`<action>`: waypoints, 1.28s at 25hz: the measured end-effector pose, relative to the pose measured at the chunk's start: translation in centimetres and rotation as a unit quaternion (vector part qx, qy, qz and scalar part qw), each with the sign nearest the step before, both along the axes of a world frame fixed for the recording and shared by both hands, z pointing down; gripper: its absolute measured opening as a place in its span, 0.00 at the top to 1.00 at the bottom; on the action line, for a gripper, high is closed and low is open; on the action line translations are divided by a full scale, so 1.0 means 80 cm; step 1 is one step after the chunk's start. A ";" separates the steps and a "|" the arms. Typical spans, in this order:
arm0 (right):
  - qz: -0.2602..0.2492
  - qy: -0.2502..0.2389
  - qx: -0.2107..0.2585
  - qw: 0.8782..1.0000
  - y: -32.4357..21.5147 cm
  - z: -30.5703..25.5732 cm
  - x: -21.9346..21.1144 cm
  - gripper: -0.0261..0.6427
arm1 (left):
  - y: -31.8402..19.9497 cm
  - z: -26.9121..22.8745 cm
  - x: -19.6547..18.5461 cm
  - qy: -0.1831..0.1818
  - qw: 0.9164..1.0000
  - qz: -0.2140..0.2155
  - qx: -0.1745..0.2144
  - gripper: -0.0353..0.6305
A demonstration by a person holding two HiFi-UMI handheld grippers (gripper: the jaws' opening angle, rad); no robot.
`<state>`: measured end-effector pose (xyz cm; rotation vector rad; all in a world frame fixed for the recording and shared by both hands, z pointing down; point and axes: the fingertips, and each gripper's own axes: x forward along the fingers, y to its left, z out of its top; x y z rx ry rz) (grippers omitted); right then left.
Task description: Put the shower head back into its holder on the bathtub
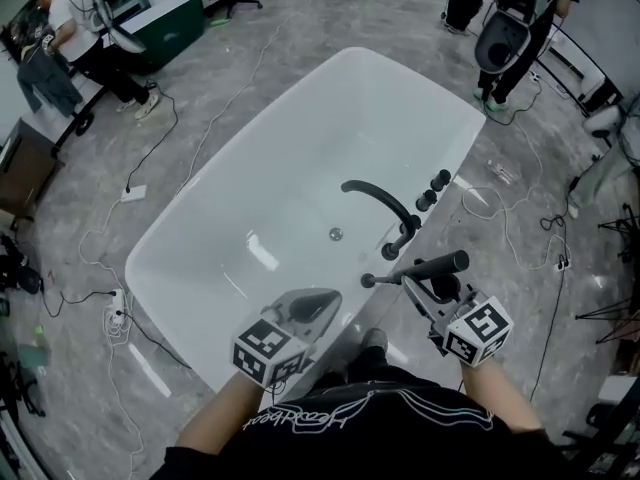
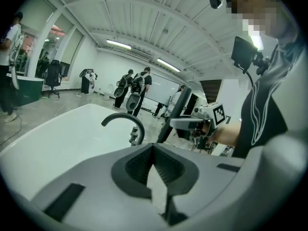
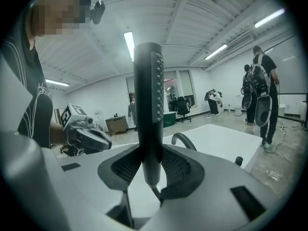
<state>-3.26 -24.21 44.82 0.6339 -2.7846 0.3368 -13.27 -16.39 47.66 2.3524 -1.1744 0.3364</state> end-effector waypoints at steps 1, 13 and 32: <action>0.000 0.005 0.002 1.000 0.000 0.008 -0.004 0.76 | 0.003 0.000 -0.003 0.000 1.000 -0.003 0.001 0.94; 0.011 0.060 -0.013 0.998 -0.006 0.139 -0.030 0.76 | 0.047 0.037 -0.025 0.004 0.999 -0.046 -0.029 0.94; 0.043 0.142 -0.080 0.986 -0.018 0.307 -0.047 0.76 | 0.092 0.064 -0.049 0.002 0.996 -0.069 -0.054 0.94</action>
